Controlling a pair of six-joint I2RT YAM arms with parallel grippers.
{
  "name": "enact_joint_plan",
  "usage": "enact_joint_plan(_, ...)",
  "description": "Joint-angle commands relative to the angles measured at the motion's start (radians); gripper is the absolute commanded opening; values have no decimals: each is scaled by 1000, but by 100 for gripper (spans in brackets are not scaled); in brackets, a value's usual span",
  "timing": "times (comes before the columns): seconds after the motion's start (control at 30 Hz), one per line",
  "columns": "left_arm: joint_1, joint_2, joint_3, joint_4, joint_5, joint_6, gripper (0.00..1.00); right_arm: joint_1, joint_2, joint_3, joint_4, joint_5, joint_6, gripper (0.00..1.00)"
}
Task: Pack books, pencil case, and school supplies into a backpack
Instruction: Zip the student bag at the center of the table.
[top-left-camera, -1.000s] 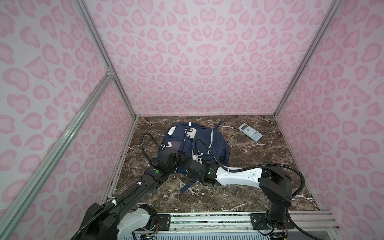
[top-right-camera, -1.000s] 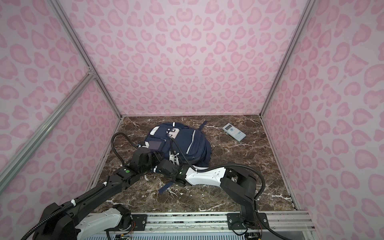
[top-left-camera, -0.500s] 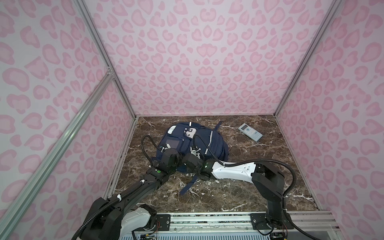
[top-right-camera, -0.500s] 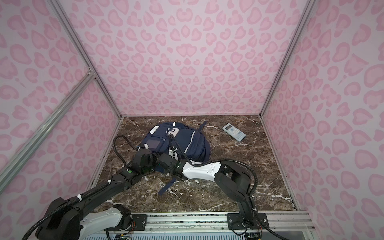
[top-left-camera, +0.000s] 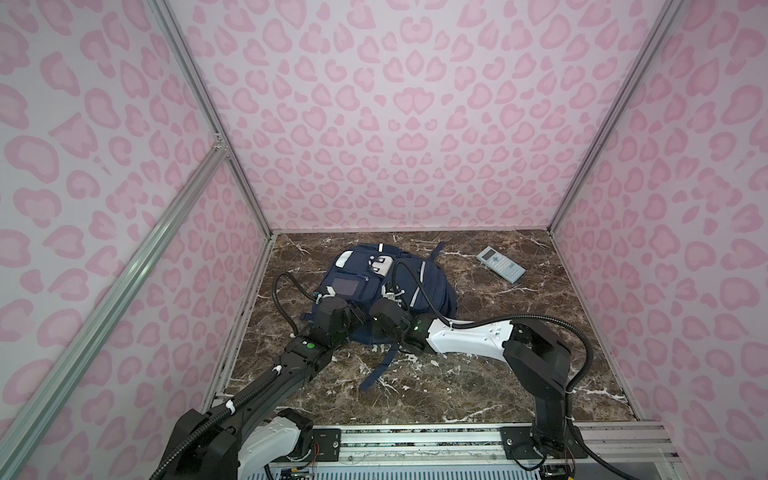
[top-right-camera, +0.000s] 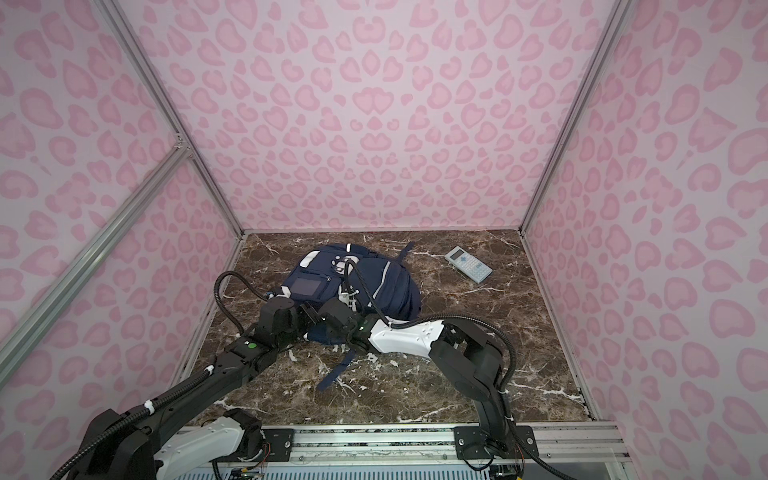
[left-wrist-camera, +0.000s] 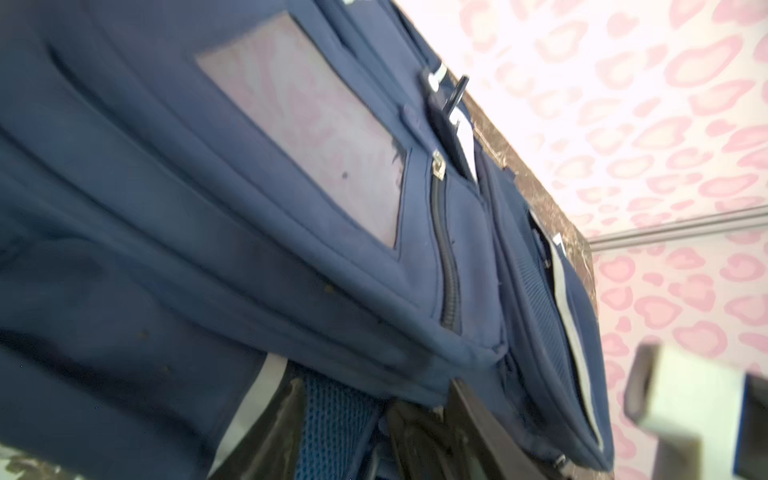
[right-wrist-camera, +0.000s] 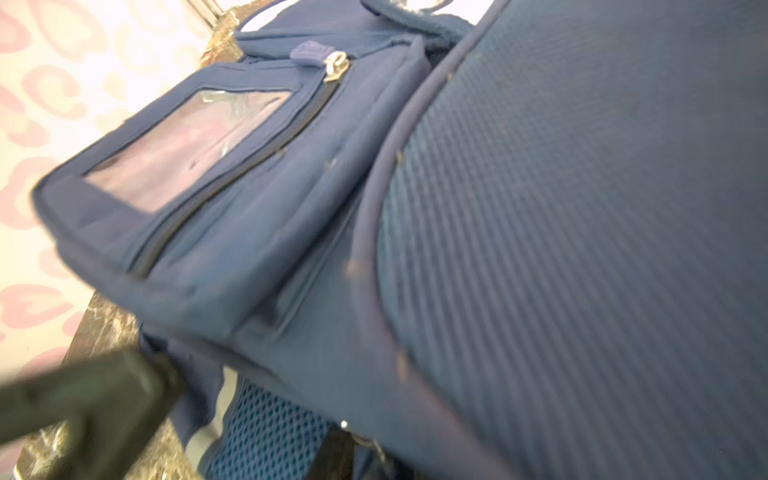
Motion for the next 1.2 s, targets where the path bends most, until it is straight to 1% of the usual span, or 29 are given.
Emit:
enact_joint_plan(0.0,5,21,-5,45,32,-2,58,-11,11,-3,-2,10,-7,14)
enact_joint_plan(0.07,5,43,-3,59,40,-4,61,1,-22,-33,-5,24,-28,4)
enact_joint_plan(0.1,5,56,2,66,41,-4,64,8,-39,-43,-3,29,-41,0)
enact_joint_plan(0.17,5,94,18,88,54,-7,76,24,-67,-59,5,11,-68,0)
enact_joint_plan(0.2,5,114,28,97,58,-1,79,26,-73,-60,0,-4,-75,0)
enact_joint_plan(0.23,5,140,46,103,65,6,79,31,-78,-61,-3,-17,-79,0)
enact_joint_plan(0.27,5,168,67,96,67,12,76,35,-82,-63,-4,-32,-87,0)
enact_joint_plan(0.3,4,189,85,86,68,27,68,37,-87,-65,-7,-48,-93,0)
enact_joint_plan(0.33,5,210,107,62,65,38,53,42,-95,-71,-18,-51,-94,0)
enact_joint_plan(0.37,7,218,121,42,63,47,32,45,-108,-82,-28,-54,-96,0)
enact_joint_plan(0.4,8,214,120,35,56,53,17,46,-119,-91,-41,-61,-100,0)
enact_joint_plan(0.43,9,205,116,29,49,56,5,46,-134,-102,-80,-51,-97,0)
enact_joint_plan(0.47,11,193,114,19,44,60,3,43,-151,-118,-122,-36,-98,0)
enact_joint_plan(0.57,26,167,114,-7,49,78,3,22,-216,-206,-181,-5,-109,0)
enact_joint_plan(0.73,67,141,109,-20,96,92,3,-57,-366,-438,-176,-13,-97,0)
enact_joint_plan(0.8,72,129,110,-33,98,100,3,-89,-420,-514,-188,5,-98,0)
enact_joint_plan(0.9,82,125,111,-43,96,117,3,-168,-500,-620,-238,66,-111,0)
enact_joint_plan(0.97,104,154,121,-31,119,134,3,-228,-558,-678,-234,45,-154,0)
enact_joint_plan(1.03,121,215,145,7,160,149,3,-212,-592,-688,-214,-3,-188,0)
enact_joint_plan(1.1,124,297,220,22,195,179,3,-128,-595,-646,-216,-22,-173,0)
enact_joint_plan(1.17,125,364,321,-11,208,208,5,-38,-562,-573,-186,-29,-136,0)
